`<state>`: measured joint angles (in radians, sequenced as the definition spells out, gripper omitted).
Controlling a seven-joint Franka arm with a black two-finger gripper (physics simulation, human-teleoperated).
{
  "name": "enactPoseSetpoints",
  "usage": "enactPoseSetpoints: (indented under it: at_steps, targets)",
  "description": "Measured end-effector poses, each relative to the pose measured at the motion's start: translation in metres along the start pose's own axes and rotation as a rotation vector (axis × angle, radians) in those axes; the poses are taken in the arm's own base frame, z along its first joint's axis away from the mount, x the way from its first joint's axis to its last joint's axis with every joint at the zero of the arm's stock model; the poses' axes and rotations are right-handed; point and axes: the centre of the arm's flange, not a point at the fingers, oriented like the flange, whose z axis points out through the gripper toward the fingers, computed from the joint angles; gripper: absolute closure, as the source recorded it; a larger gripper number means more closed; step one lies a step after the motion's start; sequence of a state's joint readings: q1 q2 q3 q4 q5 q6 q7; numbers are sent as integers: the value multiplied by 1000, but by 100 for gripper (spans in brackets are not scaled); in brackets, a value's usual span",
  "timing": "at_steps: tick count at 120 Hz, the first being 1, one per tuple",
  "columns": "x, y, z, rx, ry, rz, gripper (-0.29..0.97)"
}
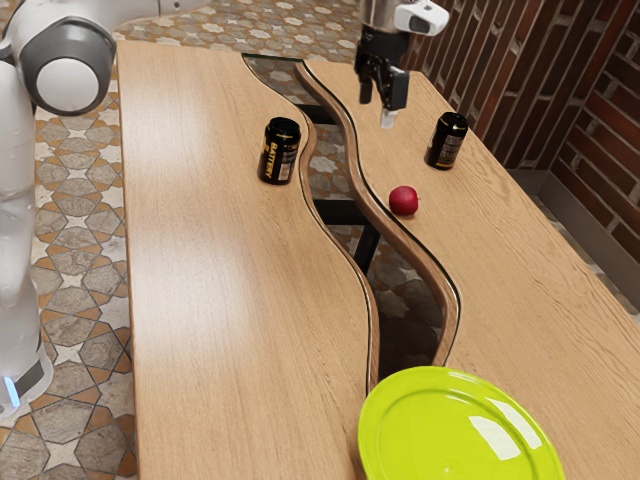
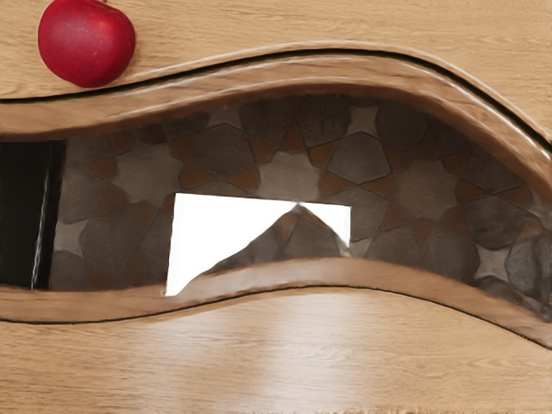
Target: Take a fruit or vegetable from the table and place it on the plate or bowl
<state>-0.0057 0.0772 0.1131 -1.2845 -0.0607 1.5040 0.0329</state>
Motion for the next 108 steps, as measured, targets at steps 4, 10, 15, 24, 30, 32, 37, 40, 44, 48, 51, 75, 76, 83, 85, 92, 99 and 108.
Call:
enactPoseSetpoints:
  at_steps: [4, 10, 15, 24, 30, 32, 37, 40, 44, 48, 51, 75, 76, 83, 85, 92, 99, 108]
  targets:
    - [0, 3, 0, -2, -2, 7, 0]
    - [0, 7, 1, -3, -4, 15, 0]
    - [0, 8, 1, -4, -5, 19, 0]
    - [-2, 7, -14, -3, 16, 21, 0]
    - [-15, 11, -74, 5, 123, 32, 0]
    - [-20, 13, -89, 6, 146, 36, 0]
    - [-29, 19, -110, 11, 174, 51, 0]
    - [-33, 25, -117, 15, 181, 64, 0]
    - [-36, 34, -120, 18, 180, 82, 0]
    - [-34, 43, -115, 22, 165, 99, 0]
    - [-27, 48, -104, 28, 146, 109, 0]
    - [19, -38, -21, 113, 15, -34, 0]
    - [20, -43, -19, 115, 12, -41, 0]
    - [31, -62, 3, 124, -9, -67, 0]
    - [34, -66, 9, 125, -15, -72, 0]
    - [43, -84, 30, 122, -35, -96, 0]
    - [48, -98, 45, 119, -46, -114, 0]
    - [50, -109, 71, 112, -73, -126, 0]
